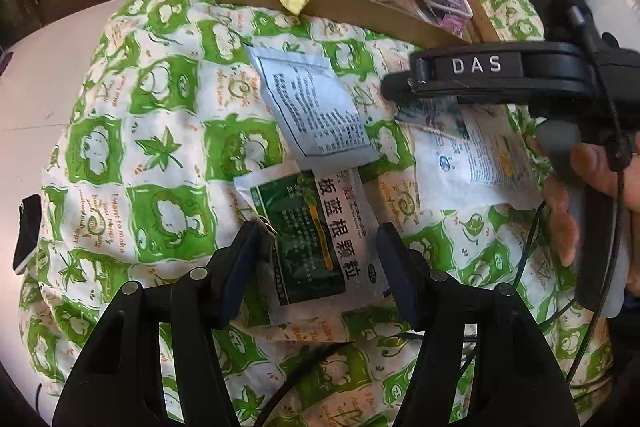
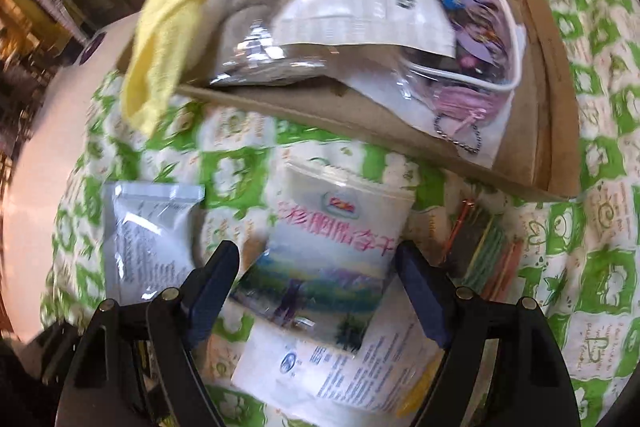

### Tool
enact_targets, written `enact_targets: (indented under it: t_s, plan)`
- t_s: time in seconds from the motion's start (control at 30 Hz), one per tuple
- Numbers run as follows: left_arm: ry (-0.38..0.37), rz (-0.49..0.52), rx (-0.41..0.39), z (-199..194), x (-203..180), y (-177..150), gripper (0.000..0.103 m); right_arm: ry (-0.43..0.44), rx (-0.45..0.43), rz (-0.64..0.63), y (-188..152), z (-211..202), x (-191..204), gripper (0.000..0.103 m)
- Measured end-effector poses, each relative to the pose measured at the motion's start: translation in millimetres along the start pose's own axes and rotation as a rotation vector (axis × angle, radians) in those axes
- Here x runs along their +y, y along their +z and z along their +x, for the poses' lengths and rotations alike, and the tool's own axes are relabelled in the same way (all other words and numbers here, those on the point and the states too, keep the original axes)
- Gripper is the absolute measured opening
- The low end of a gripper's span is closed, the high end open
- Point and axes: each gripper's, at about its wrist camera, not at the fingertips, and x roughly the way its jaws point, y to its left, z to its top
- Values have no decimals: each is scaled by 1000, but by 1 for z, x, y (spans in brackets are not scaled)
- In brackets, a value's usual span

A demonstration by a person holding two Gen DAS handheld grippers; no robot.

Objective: Organize soft objects
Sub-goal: 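Grasp the Dole prune bag with the right tool while the left tool holds the green packet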

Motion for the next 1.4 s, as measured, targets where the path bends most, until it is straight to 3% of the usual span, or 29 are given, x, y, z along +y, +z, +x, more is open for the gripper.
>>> enact_targets:
  t_s: [0.07, 0.13, 0.23, 0.5, 0.6, 0.63, 0.77, 1.0, 1.1, 1.17, 1.27, 1.4]
  plan:
    - [4, -11, -18, -3, 2, 2, 61, 10, 6, 20, 4, 2, -8, 77]
    - [3, -25, -25, -4, 5, 4, 61, 5, 4, 32, 8, 0, -20, 62]
    - [-1, -30, -15, -3, 9, 5, 61, 19, -9, 31, 7, -1, -31, 59]
    - [9, -10, 0, 5, 3, -1, 60, 61, -55, -56, -17, -26, -23, 56]
    - [21, -3, -2, 8, -1, -2, 47, 83, -66, -79, -30, -38, -30, 55]
    - [24, -3, -4, 7, -2, -2, 47, 87, -65, -87, -33, -43, -35, 55]
    - [32, 10, -10, 3, -5, -3, 45, 108, -62, -74, -67, -54, -57, 55]
    - [-9, -6, -24, -16, -6, -7, 36, 116, -84, -52, -69, -62, -74, 55]
    - [27, -7, 8, -12, -6, -7, 36, 129, -87, -39, -78, -62, -72, 55]
    - [70, 3, 27, -8, -11, -6, 41, 138, -87, -31, -81, -64, -75, 55]
    - [148, 63, 23, -7, -27, -5, 73, 143, -89, -28, -81, -64, -74, 55]
    - [223, 152, 19, -4, -55, -2, 76, 149, -89, -24, -81, -66, -74, 55]
